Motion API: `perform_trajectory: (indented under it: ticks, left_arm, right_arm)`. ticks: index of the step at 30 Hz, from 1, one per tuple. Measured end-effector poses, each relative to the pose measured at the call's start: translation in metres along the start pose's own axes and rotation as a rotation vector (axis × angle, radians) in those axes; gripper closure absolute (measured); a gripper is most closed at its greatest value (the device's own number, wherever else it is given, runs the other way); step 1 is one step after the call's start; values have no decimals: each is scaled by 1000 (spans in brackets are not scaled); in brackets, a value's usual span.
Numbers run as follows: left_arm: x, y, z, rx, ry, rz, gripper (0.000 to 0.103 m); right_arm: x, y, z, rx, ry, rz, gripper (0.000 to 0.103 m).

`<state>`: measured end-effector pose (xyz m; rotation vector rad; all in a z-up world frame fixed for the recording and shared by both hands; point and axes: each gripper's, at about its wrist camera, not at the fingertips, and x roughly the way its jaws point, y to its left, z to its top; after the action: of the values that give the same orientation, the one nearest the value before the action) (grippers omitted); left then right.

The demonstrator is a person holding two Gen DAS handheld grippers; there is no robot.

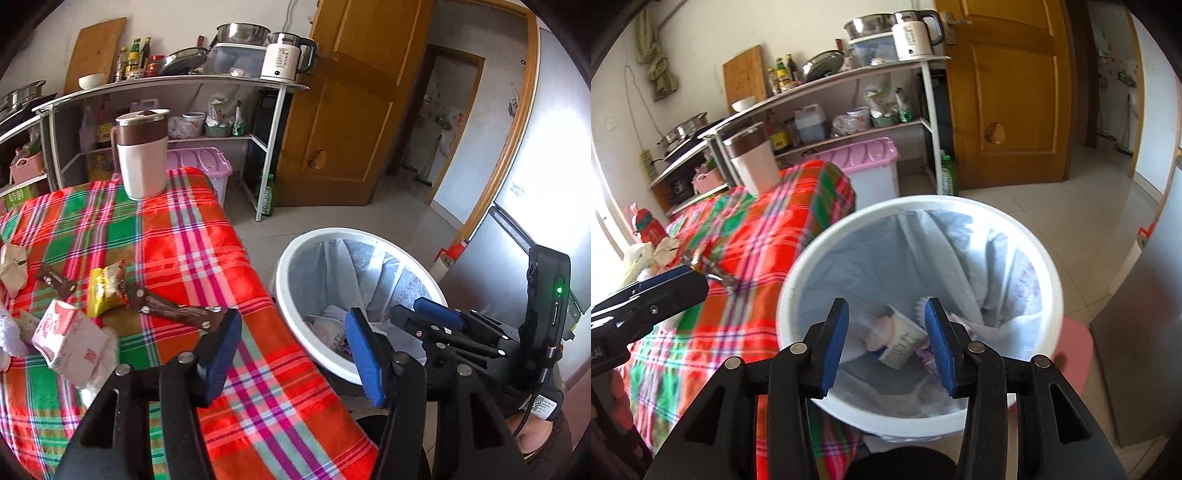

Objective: Collect trash
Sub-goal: 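Move both grippers back over the table toward the red-white juice carton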

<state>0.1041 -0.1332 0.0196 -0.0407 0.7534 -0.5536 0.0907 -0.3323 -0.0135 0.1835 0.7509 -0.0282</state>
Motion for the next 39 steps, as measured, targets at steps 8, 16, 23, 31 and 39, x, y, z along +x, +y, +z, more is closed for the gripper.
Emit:
perform_trajectory:
  ticks: [8,16,23,31,39]
  left_arm:
    - [-40,49,-15,-77,-53,103,39]
    - [-72,100,-32,-165,-86,200,34]
    - [-89,131,-46,-209,-95,255,33]
    - [-109,175,-62,-270,-92,336,31]
    - [-121,219,-73,-345,-94,397,29]
  right_arm:
    - [-2,46,0,-59,-17,117,50]
    - [5,100,-3,-169,-15,229,43]
    - [14,144,-6,-258,8,294,37]
    - [30,194,-5,-368,34,394,32]
    - [48,224,-5,-446,63,399,31]
